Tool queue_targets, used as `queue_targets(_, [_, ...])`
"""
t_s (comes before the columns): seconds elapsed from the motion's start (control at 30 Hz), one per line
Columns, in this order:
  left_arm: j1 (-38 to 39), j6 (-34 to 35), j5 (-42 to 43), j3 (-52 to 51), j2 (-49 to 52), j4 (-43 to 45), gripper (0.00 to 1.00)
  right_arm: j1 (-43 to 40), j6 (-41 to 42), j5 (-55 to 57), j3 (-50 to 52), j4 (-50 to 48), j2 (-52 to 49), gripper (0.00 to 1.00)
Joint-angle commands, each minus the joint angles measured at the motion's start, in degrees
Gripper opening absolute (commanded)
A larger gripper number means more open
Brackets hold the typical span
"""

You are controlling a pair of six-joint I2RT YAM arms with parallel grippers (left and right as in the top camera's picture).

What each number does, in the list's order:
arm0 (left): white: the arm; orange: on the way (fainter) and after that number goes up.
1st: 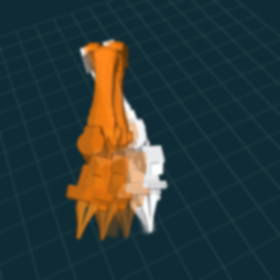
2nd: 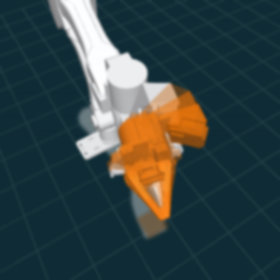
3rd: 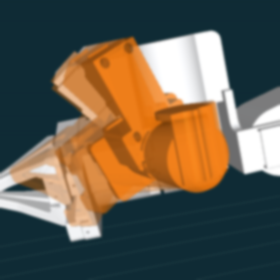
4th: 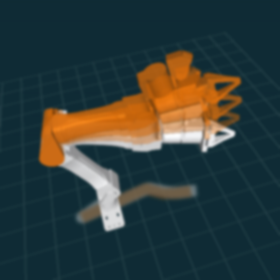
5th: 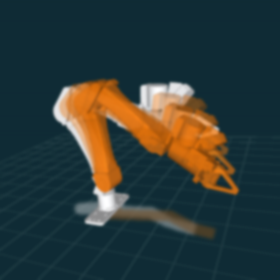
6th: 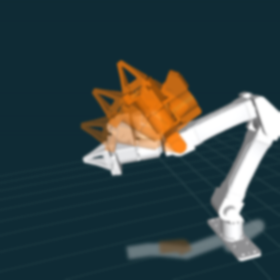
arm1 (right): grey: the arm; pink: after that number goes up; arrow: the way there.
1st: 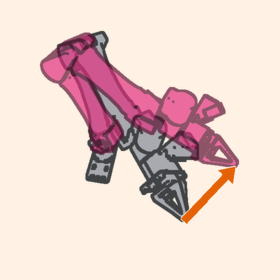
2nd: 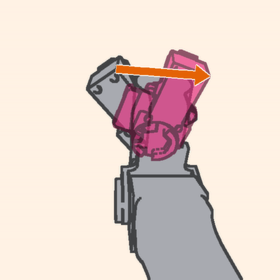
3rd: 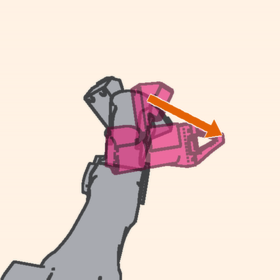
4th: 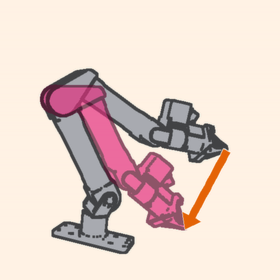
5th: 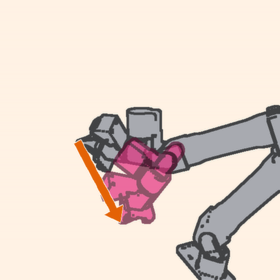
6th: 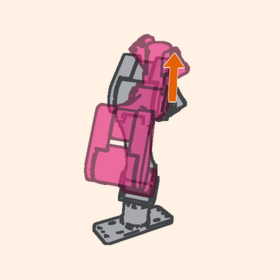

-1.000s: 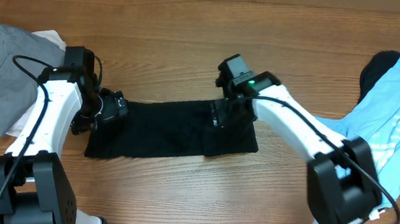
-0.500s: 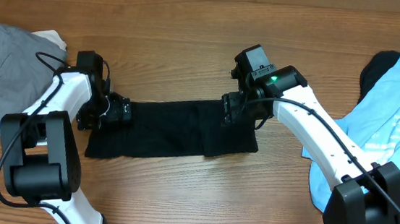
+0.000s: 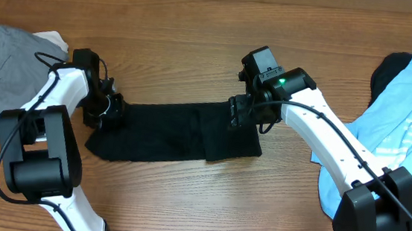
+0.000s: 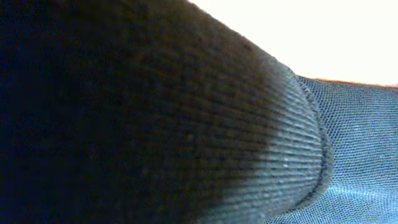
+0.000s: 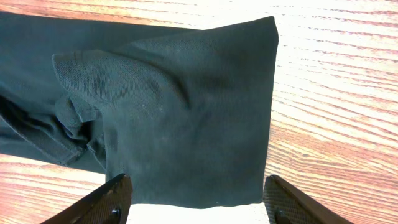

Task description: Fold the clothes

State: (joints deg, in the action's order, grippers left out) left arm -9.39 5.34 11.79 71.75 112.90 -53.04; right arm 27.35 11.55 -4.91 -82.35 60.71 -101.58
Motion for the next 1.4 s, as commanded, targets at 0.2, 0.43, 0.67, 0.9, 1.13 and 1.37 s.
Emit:
queue_targets(0.2, [-2.8, 2.3, -7.5, 15.5, 2.5, -16.2, 0.04, -2.4, 4.0, 8.9, -1.0, 1.0, 0.4, 0.72])
queue_targets(0.43, [-4.6, 5.6, -12.5, 30.8, 2.1, -27.2, 0.04, -10.6, 1.8, 8.9, -1.0, 3.2, 0.4, 0.71])
queue_targets(0.67, [3.4, 10.7, -3.1, 34.5, 2.1, -34.3, 0.04, -12.7, 0.4, 8.7, -0.9, 3.9, 0.4, 0.71])
queue_targets(0.9, [20.5, 17.0, -5.1, 34.5, 2.2, -29.3, 0.08, -12.7, 0.4, 8.7, -0.9, 5.6, 0.4, 0.71])
queue_targets(1.13, [31.0, 24.3, -10.7, 34.5, 2.2, -24.1, 0.13, -12.7, 0.4, 8.7, -0.9, 5.9, 0.4, 0.71])
queue_targets(1.37, [32.3, 26.6, -10.6, 34.5, 2.2, -23.3, 0.13, -12.6, 0.4, 7.0, -0.9, 5.8, 0.4, 0.71])
